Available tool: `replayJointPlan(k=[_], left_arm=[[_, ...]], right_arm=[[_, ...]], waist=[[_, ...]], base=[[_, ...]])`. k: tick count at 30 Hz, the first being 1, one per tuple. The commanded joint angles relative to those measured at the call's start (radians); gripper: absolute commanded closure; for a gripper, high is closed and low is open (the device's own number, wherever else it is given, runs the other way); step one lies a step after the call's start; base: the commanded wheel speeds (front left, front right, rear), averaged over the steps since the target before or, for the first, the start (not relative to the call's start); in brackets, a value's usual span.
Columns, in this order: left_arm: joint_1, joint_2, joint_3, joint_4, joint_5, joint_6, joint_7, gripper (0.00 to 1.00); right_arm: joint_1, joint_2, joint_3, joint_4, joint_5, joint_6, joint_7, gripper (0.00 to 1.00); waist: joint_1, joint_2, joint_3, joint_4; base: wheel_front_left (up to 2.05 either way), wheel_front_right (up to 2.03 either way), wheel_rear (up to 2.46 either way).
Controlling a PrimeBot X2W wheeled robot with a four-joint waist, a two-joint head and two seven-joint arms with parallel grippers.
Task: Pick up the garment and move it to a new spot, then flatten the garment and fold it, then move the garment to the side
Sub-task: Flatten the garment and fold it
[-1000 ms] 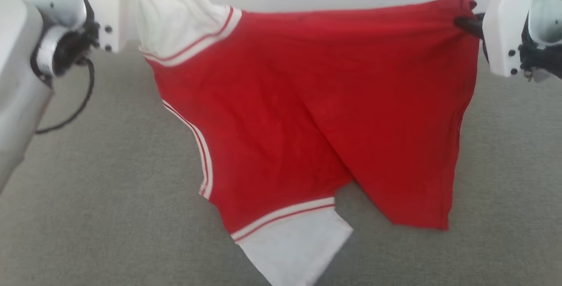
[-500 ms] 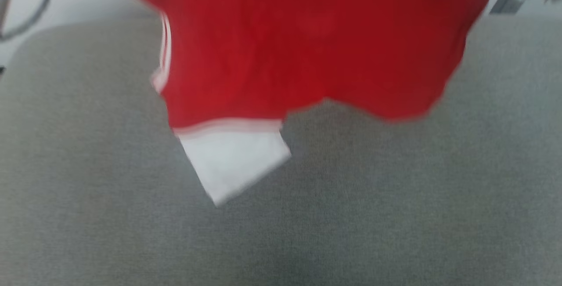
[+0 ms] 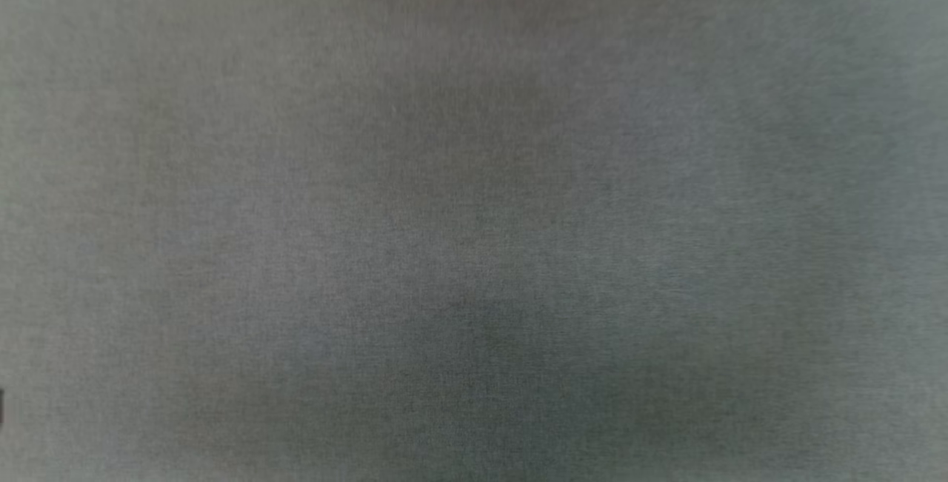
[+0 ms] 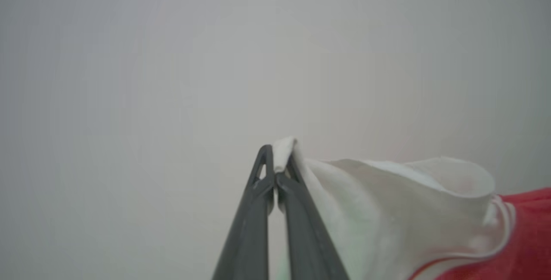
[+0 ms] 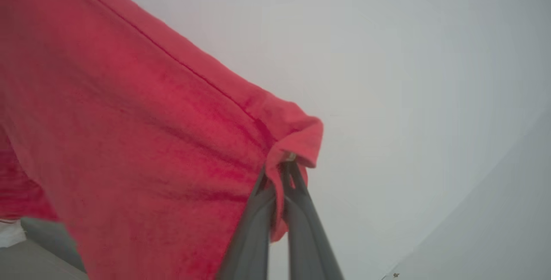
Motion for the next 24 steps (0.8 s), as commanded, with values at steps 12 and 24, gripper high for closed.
replayJointPlan(k=[12, 24], left_arm=[[0.219, -0.078, -0.035, 0.212, -0.058, -0.151, 0.045, 1.0], [0.612, -0.076, -0.141, 0.134, -0.228, -0.178, 0.453, 1.0]], right_arm=[[0.206, 0.073, 0.103, 0.158, 0.064, 0.0, 0.014, 1.0], [0.533, -0.087, 0.301, -0.085, 0.363, 0.0, 0.175, 1.0]], waist=[[-0.0001, 0.0, -0.012, 0.065], [-0.0001, 0.0, -0.155, 0.097]], base=[[0.0, 0.0, 0.0], [0.0, 0.0, 0.0]])
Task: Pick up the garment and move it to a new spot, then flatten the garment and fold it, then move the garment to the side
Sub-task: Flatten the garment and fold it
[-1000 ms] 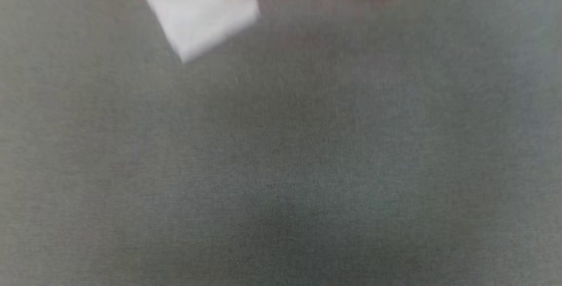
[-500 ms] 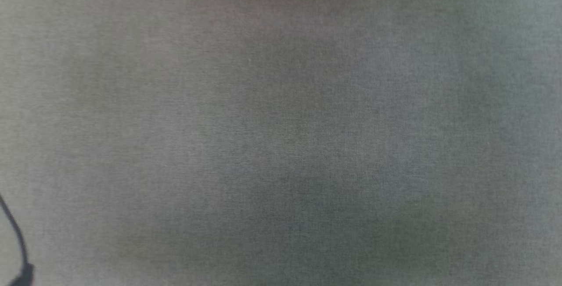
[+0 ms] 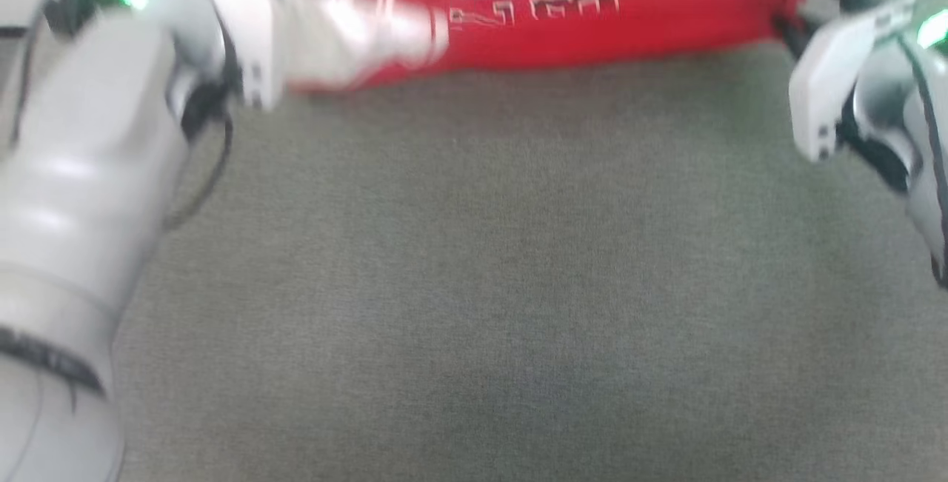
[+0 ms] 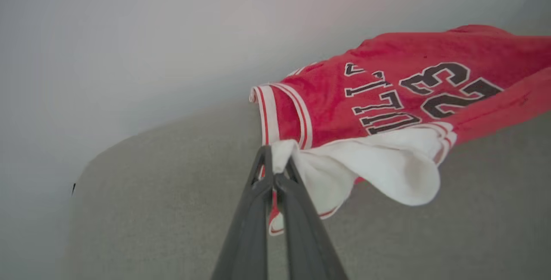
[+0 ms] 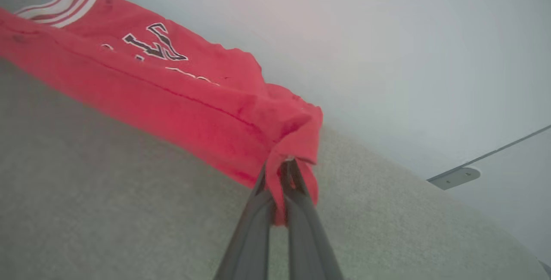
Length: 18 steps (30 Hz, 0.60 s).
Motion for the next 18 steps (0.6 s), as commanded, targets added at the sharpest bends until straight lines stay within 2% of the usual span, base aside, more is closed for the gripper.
replayJointPlan(k=[1, 6, 8, 12, 18], left_arm=[[0.027, 0.011, -0.008, -0.013, 0.001, -0.002, 0.011, 1.0], [0.21, 0.073, -0.034, -0.151, -0.05, 0.0, 0.094, 1.0], [0.281, 0.103, -0.039, -0.22, -0.066, 0.027, 0.125, 1.0], [0.432, 0.172, -0.05, -0.41, -0.095, 0.106, 0.193, 1.0], [0.644, 0.313, -0.061, -0.771, -0.137, 0.268, 0.313, 1.0]], right_arm=[[0.022, -0.011, 0.008, -0.016, 0.012, 0.0, 0.009, 1.0], [0.171, -0.105, 0.036, -0.158, 0.125, 0.0, 0.082, 1.0], [0.229, -0.145, 0.041, -0.216, 0.162, 0.0, 0.108, 1.0], [0.336, -0.225, 0.037, -0.323, 0.218, 0.0, 0.146, 1.0], [0.488, -0.303, 0.009, -0.422, 0.262, 0.0, 0.18, 1.0]], waist=[[-0.0001, 0.0, -0.026, 0.008], [-0.0001, 0.0, -0.068, 0.02], [-0.0001, 0.0, -0.078, 0.023], [-0.0001, 0.0, -0.09, 0.028], [-0.0001, 0.0, -0.095, 0.03]], base=[[0.0, 0.0, 0.0], [0.0, 0.0, 0.0], [0.0, 0.0, 0.0], [0.0, 0.0, 0.0], [0.0, 0.0, 0.0]])
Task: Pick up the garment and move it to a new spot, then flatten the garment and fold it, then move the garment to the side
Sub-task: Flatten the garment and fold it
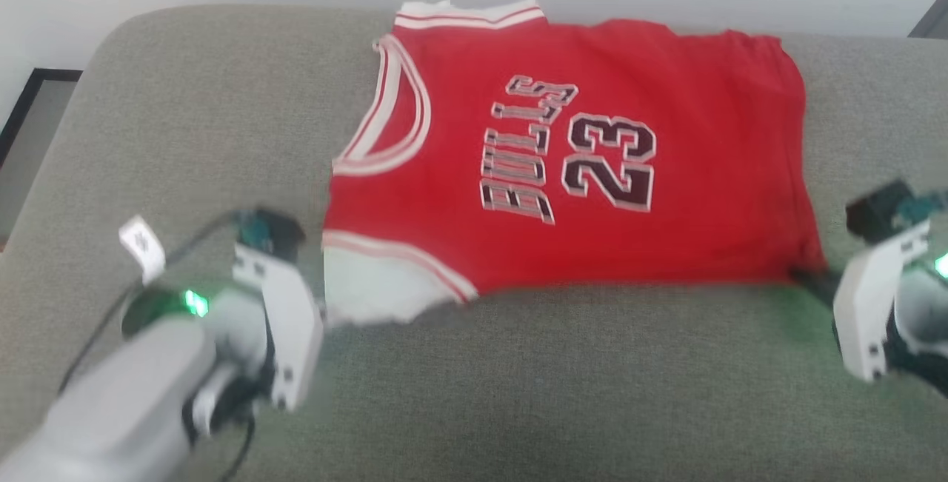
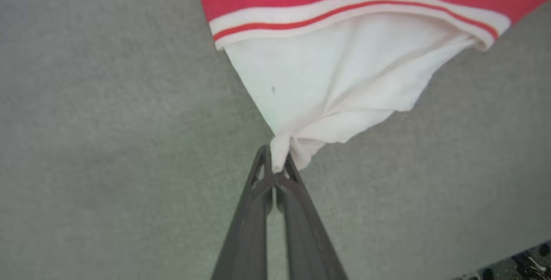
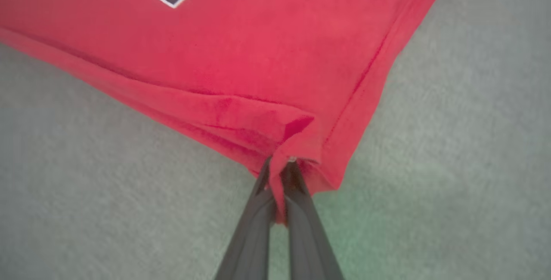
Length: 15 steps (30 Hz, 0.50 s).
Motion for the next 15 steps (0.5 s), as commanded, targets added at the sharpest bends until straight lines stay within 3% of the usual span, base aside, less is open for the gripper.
replayJointPlan(k=[1, 8, 15], left_arm=[[0.064, 0.043, -0.002, -0.096, -0.014, 0.053, 0.029, 1.0], [0.245, 0.151, -0.018, -0.393, -0.042, 0.224, 0.092, 1.0], [0.352, 0.21, -0.053, -0.545, -0.068, 0.31, 0.148, 1.0]], right_arm=[[0.049, -0.022, -0.014, -0.024, 0.008, 0.0, 0.014, 1.0], [0.229, -0.042, -0.088, -0.115, 0.014, 0.0, 0.026, 1.0], [0.424, -0.059, -0.179, -0.215, 0.011, 0.0, 0.089, 1.0]], waist=[[0.0, 0.0, 0.001, 0.0], [0.0, 0.0, 0.008, -0.005], [0.0, 0.0, 0.013, -0.014]], base=[[0.0, 0.0, 0.0], [0.0, 0.0, 0.0], [0.0, 0.0, 0.0]])
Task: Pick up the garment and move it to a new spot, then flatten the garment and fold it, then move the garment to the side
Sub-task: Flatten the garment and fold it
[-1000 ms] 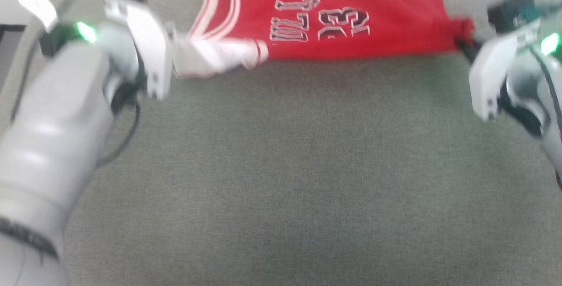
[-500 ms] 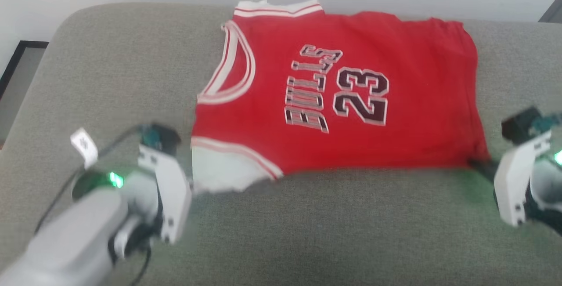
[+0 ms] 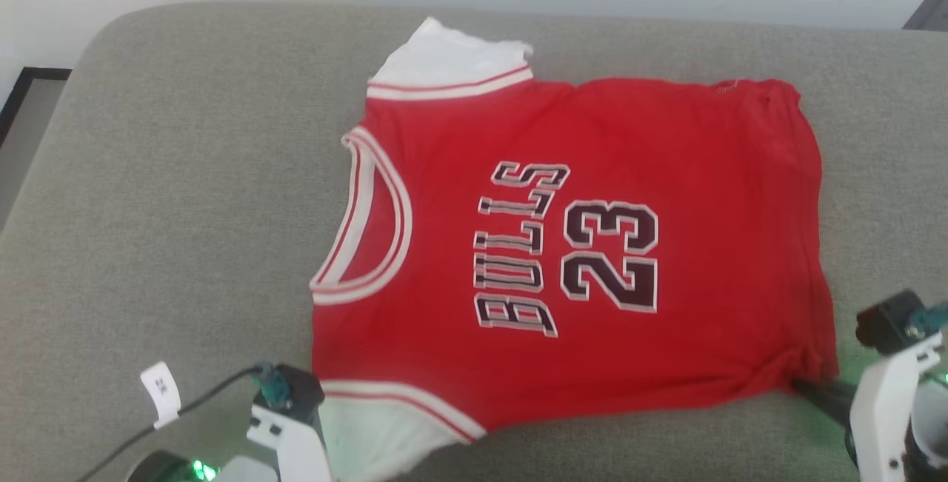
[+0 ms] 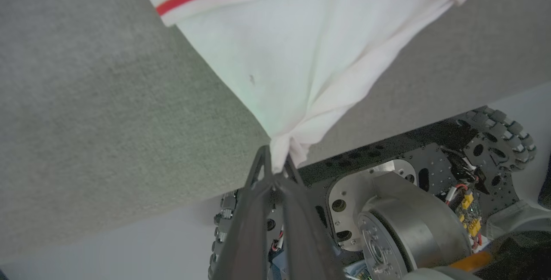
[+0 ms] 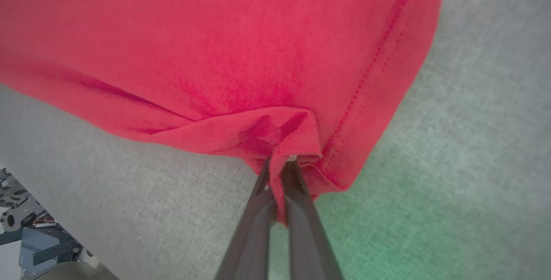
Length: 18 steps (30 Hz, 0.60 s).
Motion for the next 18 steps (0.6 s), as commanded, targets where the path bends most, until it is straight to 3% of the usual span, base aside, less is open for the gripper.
replayJointPlan(k=[1, 10, 14, 18], left_arm=[[0.03, 0.015, -0.004, -0.03, -0.01, 0.026, 0.013, 1.0], [-0.029, 0.097, 0.045, -0.134, 0.05, 0.086, 0.014, 1.0], [-0.121, 0.13, 0.081, -0.144, 0.095, 0.055, 0.012, 1.0], [-0.236, 0.123, 0.113, -0.105, 0.122, -0.007, 0.019, 1.0]], right_arm=[[0.078, -0.004, -0.013, -0.016, -0.005, 0.0, 0.036, 1.0], [0.175, 0.034, -0.204, -0.123, -0.07, -0.001, 0.059, 1.0], [0.156, 0.081, -0.274, -0.164, -0.124, -0.001, 0.099, 1.0], [0.104, 0.136, -0.322, -0.187, -0.175, 0.0, 0.143, 1.0]], waist=[[0.0, 0.0, 0.002, -0.004], [0.0, 0.0, -0.005, -0.028], [0.0, 0.0, -0.01, -0.047], [0.0, 0.0, 0.0, -0.068]], base=[[0.0, 0.0, 0.0], [0.0, 0.0, 0.0], [0.0, 0.0, 0.0], [0.0, 0.0, 0.0]])
